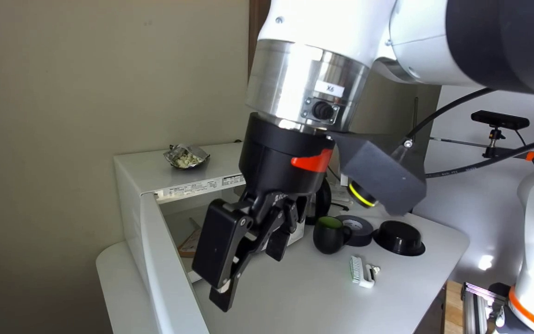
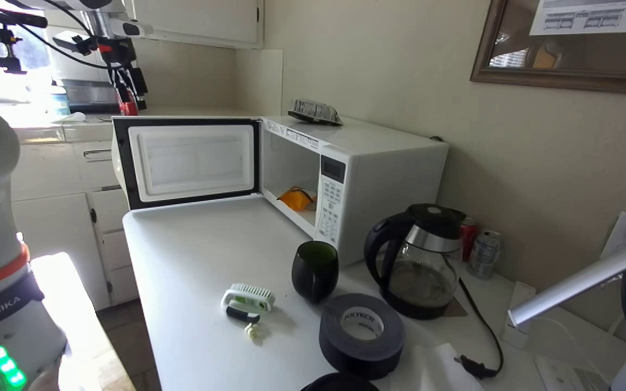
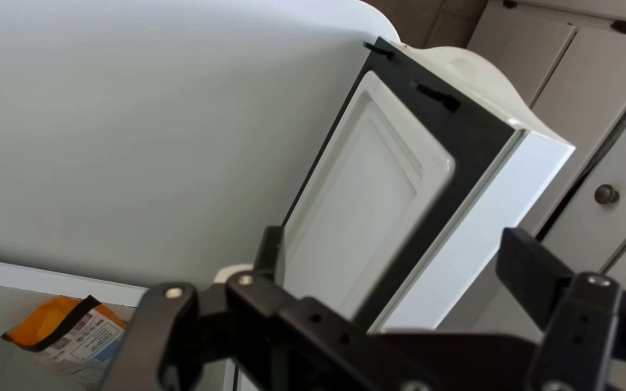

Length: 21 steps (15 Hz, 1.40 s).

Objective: Close the microwave door

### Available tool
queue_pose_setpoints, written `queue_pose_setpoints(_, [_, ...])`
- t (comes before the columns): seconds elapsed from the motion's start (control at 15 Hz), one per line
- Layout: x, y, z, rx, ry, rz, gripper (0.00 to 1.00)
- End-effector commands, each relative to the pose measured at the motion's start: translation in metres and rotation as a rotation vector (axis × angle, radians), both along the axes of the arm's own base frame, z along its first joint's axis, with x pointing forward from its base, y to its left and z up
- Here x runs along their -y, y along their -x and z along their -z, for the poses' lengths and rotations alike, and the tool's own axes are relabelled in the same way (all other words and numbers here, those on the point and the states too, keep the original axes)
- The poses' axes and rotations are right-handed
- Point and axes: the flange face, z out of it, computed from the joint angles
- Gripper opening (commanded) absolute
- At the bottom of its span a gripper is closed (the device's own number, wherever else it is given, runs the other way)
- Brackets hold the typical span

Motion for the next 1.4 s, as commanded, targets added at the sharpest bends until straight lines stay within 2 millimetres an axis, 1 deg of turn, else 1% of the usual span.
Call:
queue_pose_setpoints(0.0, [-0.018, 0.001, 0.026, -0.027, 0.012, 0.053, 1.0])
queue_pose_setpoints(0.13, [-0.024, 0.004, 0.041, -0.048, 0.029, 0.061, 1.0])
queue_pose_setpoints(0.27, [-0.032, 0.004, 0.049, -0.05, 0.015, 0.054, 1.0])
queue_pose_setpoints(0.47, [-0.044, 0.003, 0.044, -0.021, -0.045, 0.042, 1.0])
queue_pose_setpoints(0.6, [-0.048, 0.003, 0.037, -0.007, -0.071, 0.044, 1.0])
queue_pose_setpoints(0.8, [-0.05, 0.002, 0.034, 0.013, -0.102, 0.049, 1.0])
queue_pose_setpoints(1.0, [-0.048, -0.006, 0.045, 0.012, -0.102, 0.08, 1.0])
queue_pose_setpoints(1.13, [-0.044, -0.009, 0.058, -0.011, -0.059, 0.114, 1.0])
queue_pose_setpoints(1.27, [-0.036, -0.011, 0.07, -0.007, 0.03, 0.147, 1.0])
queue_pose_setpoints(1.33, [-0.032, -0.011, 0.071, 0.005, 0.079, 0.157, 1.0])
